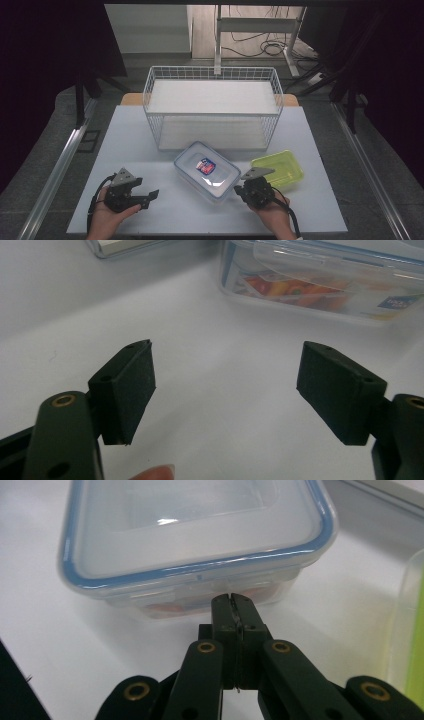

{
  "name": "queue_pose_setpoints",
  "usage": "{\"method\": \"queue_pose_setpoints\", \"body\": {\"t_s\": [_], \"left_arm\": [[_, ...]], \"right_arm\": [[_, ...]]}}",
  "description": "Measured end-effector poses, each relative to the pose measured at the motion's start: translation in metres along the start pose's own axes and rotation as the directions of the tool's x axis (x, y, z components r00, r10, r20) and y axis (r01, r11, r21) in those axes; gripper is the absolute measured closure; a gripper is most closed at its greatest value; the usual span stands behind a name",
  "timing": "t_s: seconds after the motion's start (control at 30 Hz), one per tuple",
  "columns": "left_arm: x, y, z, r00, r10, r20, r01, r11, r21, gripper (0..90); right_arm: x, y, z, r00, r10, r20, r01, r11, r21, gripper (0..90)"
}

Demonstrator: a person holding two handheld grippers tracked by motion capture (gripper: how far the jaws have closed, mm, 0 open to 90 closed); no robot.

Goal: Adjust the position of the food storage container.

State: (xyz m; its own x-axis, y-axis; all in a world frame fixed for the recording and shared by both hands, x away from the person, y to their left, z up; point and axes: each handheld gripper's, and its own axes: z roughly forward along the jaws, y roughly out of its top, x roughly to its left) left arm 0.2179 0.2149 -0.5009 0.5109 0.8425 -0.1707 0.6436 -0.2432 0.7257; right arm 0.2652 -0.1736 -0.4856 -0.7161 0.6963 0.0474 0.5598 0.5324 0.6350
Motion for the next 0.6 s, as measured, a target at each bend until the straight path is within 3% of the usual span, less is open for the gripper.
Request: {"method": "queue_pose_setpoints", "body": {"t_s": [0.23, 0.27, 0.4, 0.6], "left_arm": [[-0.002, 0.0, 0.0, 1.0, -0.002, 0.001, 0.002, 1.0, -0.003, 20.8], [-0.003, 0.0, 0.0, 1.0, 0.001, 0.003, -0.001, 1.0, -0.002, 20.6], [-0.003, 0.0, 0.0, 1.0, 0.006, 0.004, -0.006, 1.0, -0.001, 20.3], [-0.002, -0.001, 0.0, 1.0, 0.005, 0.005, -0.005, 1.0, -0.002, 20.2]], "right_arm": [[-0.002, 0.013, -0.025, 0.9998, -0.009, 0.02, 0.01, 0.999, -0.049, 89.3], [-0.006, 0.023, -0.028, 0.9996, -0.012, 0.027, 0.013, 0.998, -0.06, 89.3], [-0.014, 0.041, -0.027, 0.9993, -0.006, 0.036, 0.009, 0.998, -0.069, 89.3], [-0.025, 0.085, -0.006, 0.9989, -0.012, 0.045, 0.016, 0.996, -0.083, 89.3]]}}
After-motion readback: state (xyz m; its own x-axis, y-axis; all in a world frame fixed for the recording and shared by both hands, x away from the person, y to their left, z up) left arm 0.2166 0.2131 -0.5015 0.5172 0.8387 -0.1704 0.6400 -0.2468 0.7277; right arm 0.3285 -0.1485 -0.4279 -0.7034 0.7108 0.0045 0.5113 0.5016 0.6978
